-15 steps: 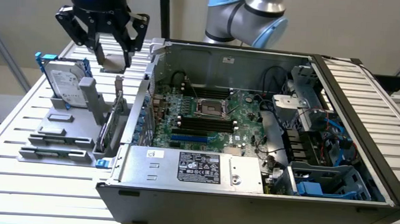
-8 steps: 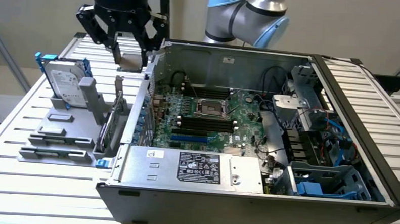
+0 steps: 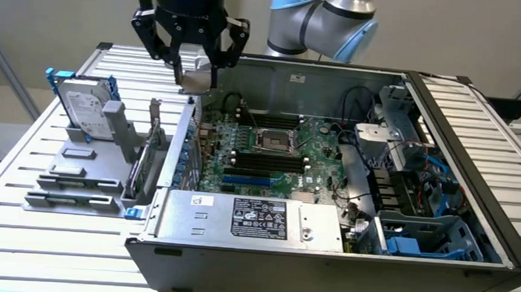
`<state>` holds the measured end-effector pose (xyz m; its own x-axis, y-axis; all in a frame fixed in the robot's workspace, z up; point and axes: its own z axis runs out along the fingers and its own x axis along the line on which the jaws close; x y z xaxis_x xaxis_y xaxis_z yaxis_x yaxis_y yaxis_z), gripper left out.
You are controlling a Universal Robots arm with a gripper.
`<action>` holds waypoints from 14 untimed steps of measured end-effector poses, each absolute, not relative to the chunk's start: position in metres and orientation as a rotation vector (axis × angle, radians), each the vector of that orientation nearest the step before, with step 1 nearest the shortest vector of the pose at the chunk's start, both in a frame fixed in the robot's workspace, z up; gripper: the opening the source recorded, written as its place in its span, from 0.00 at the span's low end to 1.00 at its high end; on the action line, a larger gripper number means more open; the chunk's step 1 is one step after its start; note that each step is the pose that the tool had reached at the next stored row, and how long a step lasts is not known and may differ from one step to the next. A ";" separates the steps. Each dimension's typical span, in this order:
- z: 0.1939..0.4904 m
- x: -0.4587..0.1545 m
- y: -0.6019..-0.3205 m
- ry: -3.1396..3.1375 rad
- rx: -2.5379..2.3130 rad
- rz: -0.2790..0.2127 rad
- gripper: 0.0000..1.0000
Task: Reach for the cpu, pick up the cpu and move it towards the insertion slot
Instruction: 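Pick up the cpu and move it towards the insertion slot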
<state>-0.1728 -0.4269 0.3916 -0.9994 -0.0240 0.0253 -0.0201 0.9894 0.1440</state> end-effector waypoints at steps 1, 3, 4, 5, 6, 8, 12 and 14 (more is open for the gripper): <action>0.392 -0.168 -0.427 -3.106 0.035 -0.225 0.54; 0.392 -0.159 -0.427 -3.106 0.034 -0.225 0.54; 0.391 -0.154 -0.427 -3.106 0.034 -0.225 0.54; 0.391 -0.150 -0.427 -3.106 0.034 -0.225 0.54; 0.391 -0.145 -0.427 -3.106 0.034 -0.224 0.54; 0.390 -0.136 -0.427 -3.106 0.034 -0.225 0.54; 0.387 -0.118 -0.427 -3.106 0.035 -0.225 0.54; 0.384 -0.109 -0.426 -3.106 0.034 -0.223 0.54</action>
